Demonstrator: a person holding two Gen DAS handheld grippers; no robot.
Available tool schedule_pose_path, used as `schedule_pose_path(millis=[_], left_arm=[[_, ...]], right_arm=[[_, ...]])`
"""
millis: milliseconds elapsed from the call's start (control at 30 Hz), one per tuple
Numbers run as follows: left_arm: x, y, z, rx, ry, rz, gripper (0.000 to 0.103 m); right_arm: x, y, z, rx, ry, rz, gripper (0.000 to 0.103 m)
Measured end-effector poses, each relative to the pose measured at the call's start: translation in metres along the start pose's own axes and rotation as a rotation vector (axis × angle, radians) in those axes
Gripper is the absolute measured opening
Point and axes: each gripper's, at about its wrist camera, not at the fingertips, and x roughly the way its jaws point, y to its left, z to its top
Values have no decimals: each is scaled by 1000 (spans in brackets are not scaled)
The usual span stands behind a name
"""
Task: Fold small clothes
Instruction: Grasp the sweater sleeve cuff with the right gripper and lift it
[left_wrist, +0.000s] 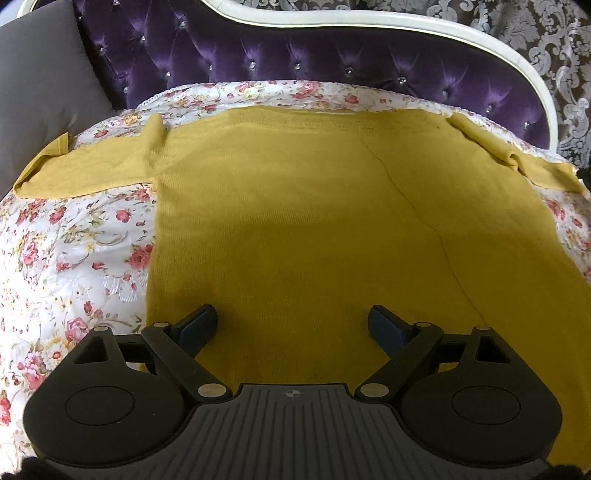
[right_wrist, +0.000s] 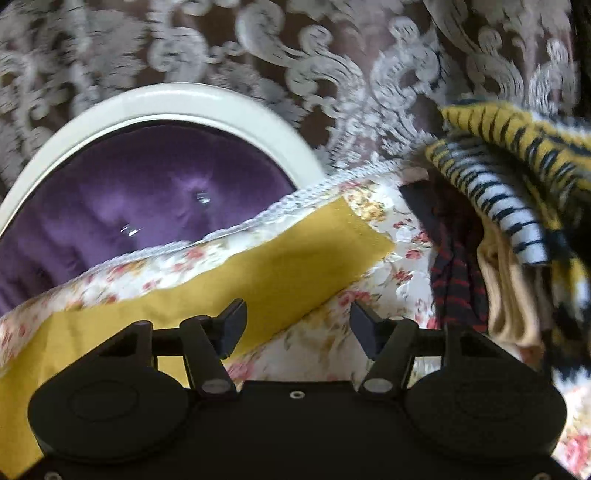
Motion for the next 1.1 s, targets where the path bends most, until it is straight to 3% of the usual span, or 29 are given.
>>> schedule_pose_path(millis=[300,333,367,400,600,733,900,1100], left_arm=[[4,1,-1,-24,0,-2,100],[4,0,-1,-23,-2,0,100],[4,0,-1,-23,-6,2,100],[3,0,-2,-24,-10,2,100],[1,0,-3,-30,-17,-2,100],[0,0,-4,-31,-23,-5,99],[-2,0,-4,-34,-28,-9,99],[-6,3,-4,-47,-42,-22,98]], right_arm=[[39,-29,13,126,-31,2,60],[43,-30,16,126,-32,-4,51],[45,-31,19,127,-32,-7,27],[49,-33,21,135,-22,-1,12],[35,-19,36,98,-56,-5,11],[-5,19,54,0,-117,66,11],[-68,93,69,-141,-184,230,11],[-126,201,51,-301,-190,436,11]])
